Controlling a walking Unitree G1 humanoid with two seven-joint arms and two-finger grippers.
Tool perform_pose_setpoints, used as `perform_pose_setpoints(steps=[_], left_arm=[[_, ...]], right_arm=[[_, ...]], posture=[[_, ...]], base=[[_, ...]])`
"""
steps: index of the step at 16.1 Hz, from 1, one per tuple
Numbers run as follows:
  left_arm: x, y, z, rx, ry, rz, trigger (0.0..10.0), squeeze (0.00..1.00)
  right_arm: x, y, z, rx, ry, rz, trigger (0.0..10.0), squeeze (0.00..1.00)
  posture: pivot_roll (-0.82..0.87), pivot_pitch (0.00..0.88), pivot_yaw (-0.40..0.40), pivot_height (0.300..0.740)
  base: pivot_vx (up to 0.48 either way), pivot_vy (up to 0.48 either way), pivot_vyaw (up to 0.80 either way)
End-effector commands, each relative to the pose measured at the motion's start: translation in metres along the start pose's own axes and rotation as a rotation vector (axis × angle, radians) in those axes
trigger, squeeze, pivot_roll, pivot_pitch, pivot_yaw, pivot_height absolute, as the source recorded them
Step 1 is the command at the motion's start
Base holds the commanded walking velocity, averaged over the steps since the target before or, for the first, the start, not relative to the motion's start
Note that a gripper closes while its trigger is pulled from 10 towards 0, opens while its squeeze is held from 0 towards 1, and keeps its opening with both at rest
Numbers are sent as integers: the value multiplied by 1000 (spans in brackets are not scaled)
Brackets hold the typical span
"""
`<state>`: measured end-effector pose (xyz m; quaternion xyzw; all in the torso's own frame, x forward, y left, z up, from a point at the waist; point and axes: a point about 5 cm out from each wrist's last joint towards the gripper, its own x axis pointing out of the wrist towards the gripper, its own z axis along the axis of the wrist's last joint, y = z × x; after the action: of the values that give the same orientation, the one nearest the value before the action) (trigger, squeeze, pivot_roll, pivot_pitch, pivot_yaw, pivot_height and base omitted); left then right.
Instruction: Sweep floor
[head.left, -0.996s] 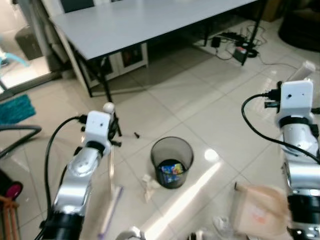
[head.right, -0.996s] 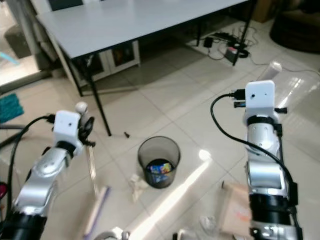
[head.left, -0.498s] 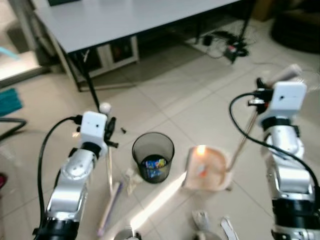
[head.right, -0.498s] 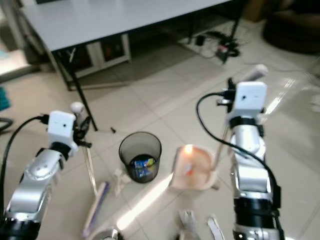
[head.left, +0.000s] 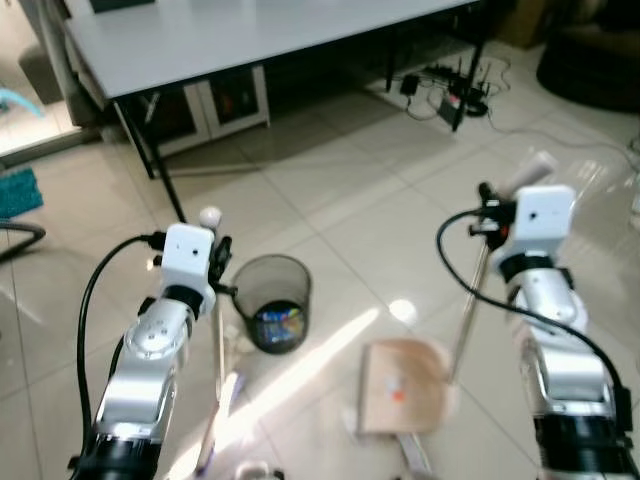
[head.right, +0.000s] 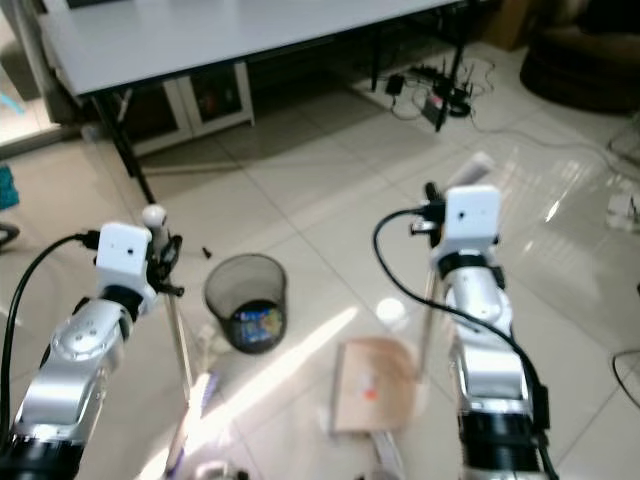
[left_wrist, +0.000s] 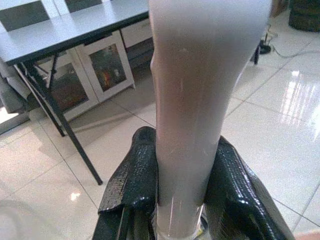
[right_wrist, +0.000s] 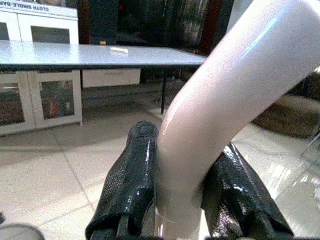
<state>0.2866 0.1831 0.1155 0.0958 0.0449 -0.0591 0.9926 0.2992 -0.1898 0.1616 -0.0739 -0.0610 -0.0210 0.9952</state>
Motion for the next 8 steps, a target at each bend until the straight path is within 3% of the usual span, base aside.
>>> perform_pose_setpoints(steps=[1, 2, 8], left_arm=[[2, -4, 7, 5, -27, -9, 10000, 0], [2, -5, 8, 3, -29, -9, 10000, 0], [6, -6, 8, -2, -35, 2, 10000, 0]], right_arm=[[1, -4, 9, -16, -32, -2, 10000, 0], [0, -3, 8, -17, -29, 4, 10000, 0], [-1, 2, 5, -14, -19, 33, 10000, 0]], posture=[[8, 48, 60, 740], [6, 46, 60, 740], [1, 34, 62, 740]], base=[[0, -469, 0], [0, -469, 0], [0, -467, 800]])
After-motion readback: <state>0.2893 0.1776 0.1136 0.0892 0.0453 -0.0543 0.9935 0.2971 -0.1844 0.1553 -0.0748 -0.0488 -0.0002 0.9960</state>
